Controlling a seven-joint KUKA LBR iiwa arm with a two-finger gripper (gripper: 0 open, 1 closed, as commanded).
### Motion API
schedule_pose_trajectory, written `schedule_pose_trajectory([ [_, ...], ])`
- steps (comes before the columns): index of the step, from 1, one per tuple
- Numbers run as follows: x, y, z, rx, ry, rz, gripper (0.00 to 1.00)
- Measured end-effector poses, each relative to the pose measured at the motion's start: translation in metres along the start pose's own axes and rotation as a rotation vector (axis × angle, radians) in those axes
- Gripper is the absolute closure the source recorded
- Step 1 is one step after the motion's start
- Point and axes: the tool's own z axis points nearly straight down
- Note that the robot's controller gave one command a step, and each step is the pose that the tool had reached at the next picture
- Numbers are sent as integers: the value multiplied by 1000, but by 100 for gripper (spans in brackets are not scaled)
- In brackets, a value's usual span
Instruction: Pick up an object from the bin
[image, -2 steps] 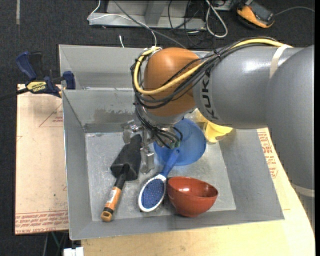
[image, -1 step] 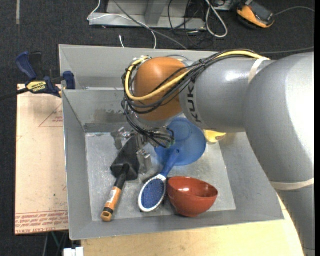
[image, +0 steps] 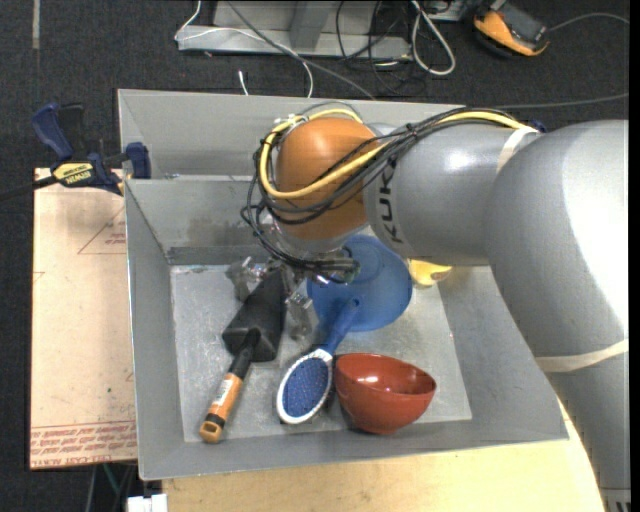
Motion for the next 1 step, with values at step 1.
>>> schedule_pose_trajectory([
  [1, 3, 8, -2, -4, 1, 167, 100],
])
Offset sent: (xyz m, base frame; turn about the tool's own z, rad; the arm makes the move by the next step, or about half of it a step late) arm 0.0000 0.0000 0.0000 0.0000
